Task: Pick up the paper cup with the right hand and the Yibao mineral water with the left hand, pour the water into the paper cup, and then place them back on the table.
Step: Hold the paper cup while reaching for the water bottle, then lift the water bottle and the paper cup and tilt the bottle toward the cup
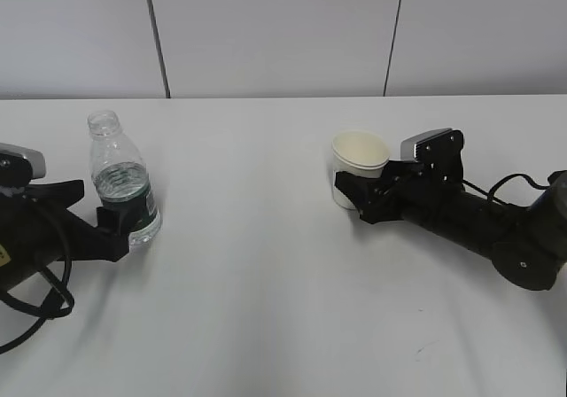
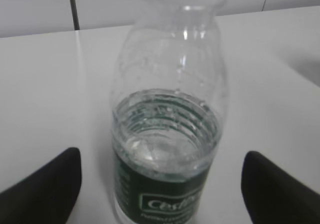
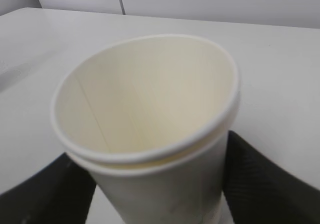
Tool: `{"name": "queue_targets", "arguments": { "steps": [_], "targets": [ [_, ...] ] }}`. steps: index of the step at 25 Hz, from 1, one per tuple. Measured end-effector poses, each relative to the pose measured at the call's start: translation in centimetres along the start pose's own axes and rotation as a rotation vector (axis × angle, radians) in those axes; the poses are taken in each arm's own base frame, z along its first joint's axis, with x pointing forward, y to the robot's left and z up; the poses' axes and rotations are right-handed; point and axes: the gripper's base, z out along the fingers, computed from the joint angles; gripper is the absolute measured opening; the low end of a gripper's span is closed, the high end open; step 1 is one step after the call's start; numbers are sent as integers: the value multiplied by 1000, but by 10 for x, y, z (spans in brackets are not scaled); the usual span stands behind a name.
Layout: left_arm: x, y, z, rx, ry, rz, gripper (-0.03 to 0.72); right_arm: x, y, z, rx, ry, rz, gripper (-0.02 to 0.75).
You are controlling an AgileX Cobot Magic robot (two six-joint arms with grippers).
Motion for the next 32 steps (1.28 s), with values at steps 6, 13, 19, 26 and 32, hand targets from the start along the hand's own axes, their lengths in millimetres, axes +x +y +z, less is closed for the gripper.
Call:
{"name": "queue_targets", "arguments": {
  "steps": [6, 13, 19, 26, 32],
  "targets": [
    [4, 6, 25, 0, -6, 1, 592, 0, 0, 0, 0, 0, 0, 566],
    [11, 11, 48, 2, -6, 3, 583, 0, 0, 0, 0, 0, 0, 566],
    [13, 10, 50, 16, 1, 7, 455, 0, 0, 0, 0, 0, 0, 565],
    [14, 8, 50, 36, 1, 16, 412, 0, 0, 0, 0, 0, 0, 564],
    [14, 8, 50, 39, 1, 18, 411, 0, 0, 0, 0, 0, 0, 525]
  ]
}}
